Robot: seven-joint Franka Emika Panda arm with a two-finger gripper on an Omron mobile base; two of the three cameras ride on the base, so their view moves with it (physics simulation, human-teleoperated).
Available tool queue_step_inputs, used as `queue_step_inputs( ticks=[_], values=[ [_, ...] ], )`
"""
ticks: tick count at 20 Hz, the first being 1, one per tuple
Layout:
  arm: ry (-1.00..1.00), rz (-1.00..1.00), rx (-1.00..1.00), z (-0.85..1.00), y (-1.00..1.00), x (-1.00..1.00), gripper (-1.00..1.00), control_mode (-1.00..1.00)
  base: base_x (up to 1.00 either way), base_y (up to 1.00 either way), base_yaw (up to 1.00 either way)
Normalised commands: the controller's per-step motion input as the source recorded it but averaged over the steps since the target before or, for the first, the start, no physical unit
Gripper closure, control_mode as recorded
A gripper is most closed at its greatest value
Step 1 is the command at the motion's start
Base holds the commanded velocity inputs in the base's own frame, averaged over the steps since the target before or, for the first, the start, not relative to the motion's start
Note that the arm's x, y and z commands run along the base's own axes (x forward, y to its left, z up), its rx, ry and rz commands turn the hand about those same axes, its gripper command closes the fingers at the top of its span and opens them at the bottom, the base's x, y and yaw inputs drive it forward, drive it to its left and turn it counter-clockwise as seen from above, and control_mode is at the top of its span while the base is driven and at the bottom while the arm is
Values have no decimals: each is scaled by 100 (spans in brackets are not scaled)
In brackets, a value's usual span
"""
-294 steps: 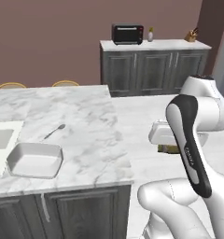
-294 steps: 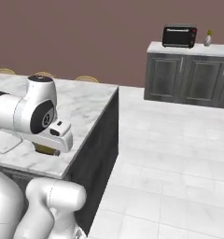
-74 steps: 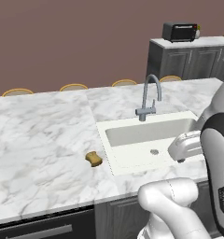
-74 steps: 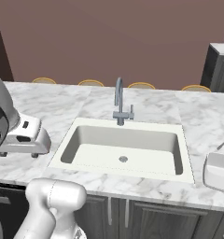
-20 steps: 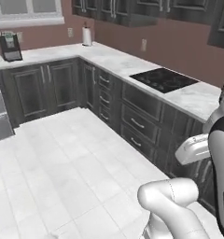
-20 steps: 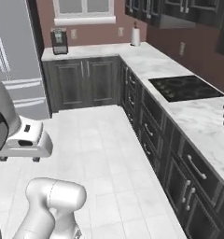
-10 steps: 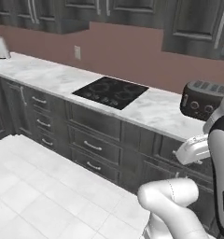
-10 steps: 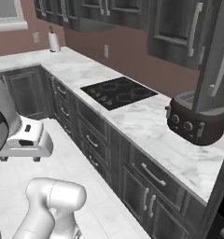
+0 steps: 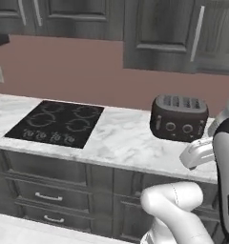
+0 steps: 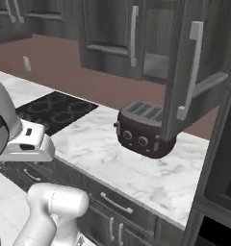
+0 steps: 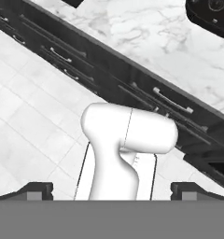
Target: Open the cabinet. Pick the sponge and place it next to the sink. Then close the cabinet.
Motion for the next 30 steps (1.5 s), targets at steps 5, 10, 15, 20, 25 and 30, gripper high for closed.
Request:
queue_step_inputs(
  ticks=[5, 10, 15, 20, 25, 30],
  values=[
    [0, 0, 0, 0, 0, 0, -100, 100, 83, -5, -84],
    [0, 0, 0, 0, 0, 0, -100, 100, 68, 7, -74],
    [0, 0, 0, 0, 0, 0, -100, 100, 56, 7, -8],
    [0, 0, 0, 0, 0, 0, -100, 100, 51, -24, 0],
    [0, 0, 0, 0, 0, 0, -100, 100, 44, -53, -19],
    [0, 0, 0, 0, 0, 0, -100, 100, 74, -33, -59]
  ],
)
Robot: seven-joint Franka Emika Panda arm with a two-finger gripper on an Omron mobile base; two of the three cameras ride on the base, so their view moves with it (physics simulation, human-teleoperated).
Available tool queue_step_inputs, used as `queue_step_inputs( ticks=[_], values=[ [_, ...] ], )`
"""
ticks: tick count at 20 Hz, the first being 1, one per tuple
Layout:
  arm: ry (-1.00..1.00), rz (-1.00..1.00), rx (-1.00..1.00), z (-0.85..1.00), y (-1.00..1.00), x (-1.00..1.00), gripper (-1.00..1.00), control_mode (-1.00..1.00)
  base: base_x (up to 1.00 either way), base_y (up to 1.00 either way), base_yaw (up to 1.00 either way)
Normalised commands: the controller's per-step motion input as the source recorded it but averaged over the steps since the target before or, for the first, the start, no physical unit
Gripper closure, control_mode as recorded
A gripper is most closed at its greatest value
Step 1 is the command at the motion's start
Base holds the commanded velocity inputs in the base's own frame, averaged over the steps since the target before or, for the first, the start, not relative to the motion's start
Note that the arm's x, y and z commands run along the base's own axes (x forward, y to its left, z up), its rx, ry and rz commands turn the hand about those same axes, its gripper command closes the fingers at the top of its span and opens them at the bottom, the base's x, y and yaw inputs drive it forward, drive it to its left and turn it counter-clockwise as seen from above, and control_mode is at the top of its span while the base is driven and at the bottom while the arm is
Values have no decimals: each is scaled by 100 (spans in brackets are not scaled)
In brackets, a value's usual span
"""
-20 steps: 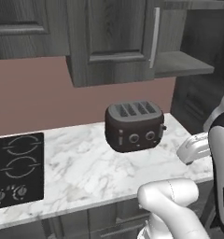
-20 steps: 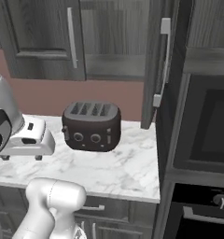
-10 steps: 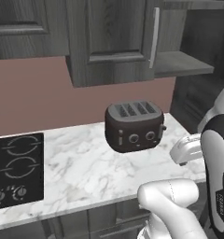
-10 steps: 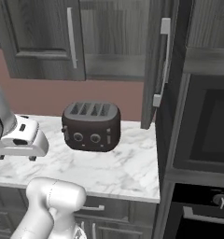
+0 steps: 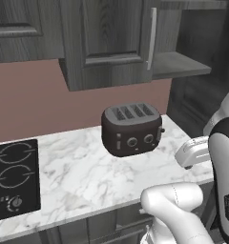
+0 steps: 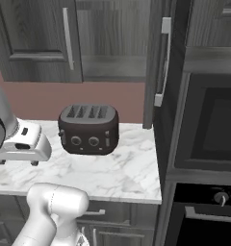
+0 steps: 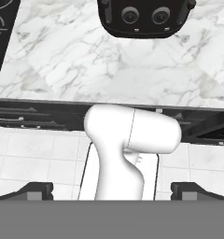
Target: Open the cabinet. Pick the sponge and place it next to the sink. Then close the cabinet.
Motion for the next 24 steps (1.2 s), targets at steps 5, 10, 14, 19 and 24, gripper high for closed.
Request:
queue_step_inputs(
  ticks=[5, 10, 14, 19, 24],
  values=[
    [0, 0, 0, 0, 0, 0, -100, 100, 61, 0, -39],
    [0, 0, 0, 0, 0, 0, -100, 100, 9, 0, -5],
    [0, 0, 0, 0, 0, 0, -100, 100, 0, 0, 0],
    [0, 0, 0, 0, 0, 0, -100, 100, 0, 0, 0],
    [0, 0, 0, 0, 0, 0, -100, -100, 0, 0, 0]
  ],
)
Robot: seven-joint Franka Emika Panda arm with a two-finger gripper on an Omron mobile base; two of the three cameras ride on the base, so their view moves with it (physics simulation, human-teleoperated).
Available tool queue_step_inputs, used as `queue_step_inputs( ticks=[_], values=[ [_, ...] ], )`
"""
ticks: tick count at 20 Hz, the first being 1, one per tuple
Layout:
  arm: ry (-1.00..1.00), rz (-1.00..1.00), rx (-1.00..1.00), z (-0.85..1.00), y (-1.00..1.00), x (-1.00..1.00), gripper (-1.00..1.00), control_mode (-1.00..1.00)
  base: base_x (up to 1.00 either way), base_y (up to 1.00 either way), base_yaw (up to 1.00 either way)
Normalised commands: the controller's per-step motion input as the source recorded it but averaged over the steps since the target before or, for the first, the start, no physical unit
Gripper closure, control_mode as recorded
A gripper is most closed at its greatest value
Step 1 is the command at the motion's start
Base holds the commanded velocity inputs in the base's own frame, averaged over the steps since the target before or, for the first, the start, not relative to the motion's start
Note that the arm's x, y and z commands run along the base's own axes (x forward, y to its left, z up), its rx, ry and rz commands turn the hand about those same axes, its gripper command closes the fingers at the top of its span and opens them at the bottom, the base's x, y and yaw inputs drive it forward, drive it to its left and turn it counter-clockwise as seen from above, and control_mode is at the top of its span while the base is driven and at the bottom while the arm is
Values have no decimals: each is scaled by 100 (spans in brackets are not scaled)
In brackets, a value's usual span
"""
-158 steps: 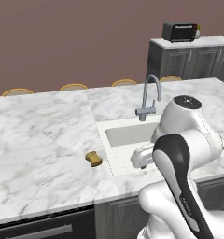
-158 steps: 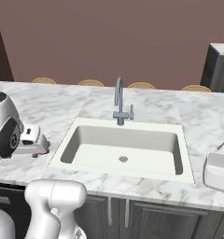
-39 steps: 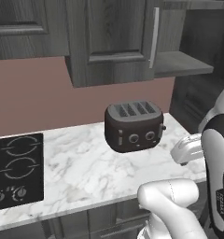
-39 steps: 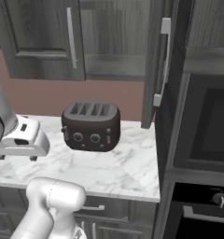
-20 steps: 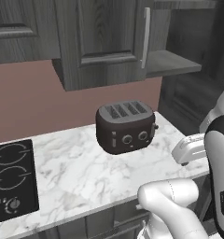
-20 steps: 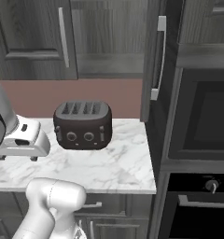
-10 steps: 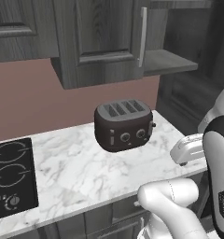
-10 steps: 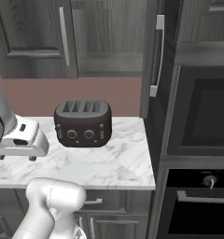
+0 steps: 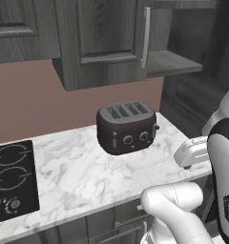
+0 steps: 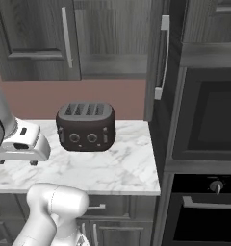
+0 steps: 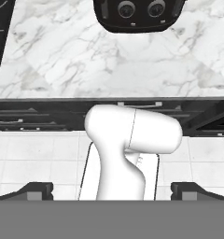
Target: Open the cabinet. Pick the sponge and place it next to the sink. Then close the cabinet.
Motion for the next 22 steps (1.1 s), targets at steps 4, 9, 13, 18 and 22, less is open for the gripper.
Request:
queue_step_inputs(
  ticks=[4, 9, 13, 18, 22],
  values=[
    [0, 0, 0, 0, 0, 0, -100, -100, 0, 0, 0],
    [0, 0, 0, 0, 0, 0, -100, -100, 0, 0, 0],
    [-1, 0, 0, 2, 0, -17, -100, -100, 0, 0, 0],
    [-5, 0, 0, 41, -31, -67, -100, -100, 0, 0, 0],
    [-9, 10, 0, 39, -55, -7, -100, -100, 0, 0, 0]
  ],
)
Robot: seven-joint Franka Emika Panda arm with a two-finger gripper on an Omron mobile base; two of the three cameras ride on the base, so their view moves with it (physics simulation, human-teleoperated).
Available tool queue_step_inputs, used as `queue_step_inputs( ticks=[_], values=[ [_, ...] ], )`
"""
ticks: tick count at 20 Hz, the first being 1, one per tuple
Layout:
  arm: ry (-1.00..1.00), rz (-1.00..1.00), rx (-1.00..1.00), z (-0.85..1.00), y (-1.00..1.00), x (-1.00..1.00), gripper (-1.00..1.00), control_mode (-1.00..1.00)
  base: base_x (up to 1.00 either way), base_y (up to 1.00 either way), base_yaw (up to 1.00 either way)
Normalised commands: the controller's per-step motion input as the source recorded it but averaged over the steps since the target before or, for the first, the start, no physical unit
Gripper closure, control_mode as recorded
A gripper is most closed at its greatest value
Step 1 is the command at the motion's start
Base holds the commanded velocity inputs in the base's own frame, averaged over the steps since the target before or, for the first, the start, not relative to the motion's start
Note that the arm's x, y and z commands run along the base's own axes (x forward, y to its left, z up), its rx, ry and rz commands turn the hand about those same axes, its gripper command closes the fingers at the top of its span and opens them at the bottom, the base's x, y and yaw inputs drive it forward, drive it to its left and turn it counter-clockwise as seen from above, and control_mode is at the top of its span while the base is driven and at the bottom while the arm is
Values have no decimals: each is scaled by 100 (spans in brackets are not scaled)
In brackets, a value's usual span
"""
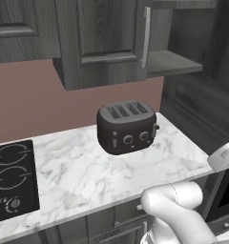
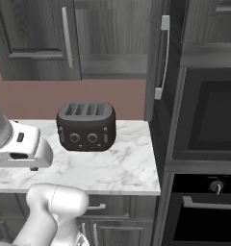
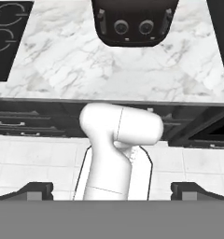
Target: Open the cabinet. Pick the sponge and place it next to the sink. Then close the cabinet.
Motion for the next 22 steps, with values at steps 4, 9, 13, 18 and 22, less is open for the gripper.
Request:
queue_step_inputs(
  ticks=[4, 9, 13, 18, 22],
  values=[
    [-16, 2, 0, 78, -46, 9, -100, -100, 0, 0, 0],
    [-28, 0, 2, 56, -34, 72, -100, -100, 0, 0, 0],
    [-22, 0, 0, 3, 0, 92, -100, -100, 0, 0, 0],
    [-20, 0, 0, -12, 0, 71, -100, -100, 0, 0, 0],
    [-42, 0, 0, 10, 0, 4, -100, -100, 0, 0, 0]
  ],
)
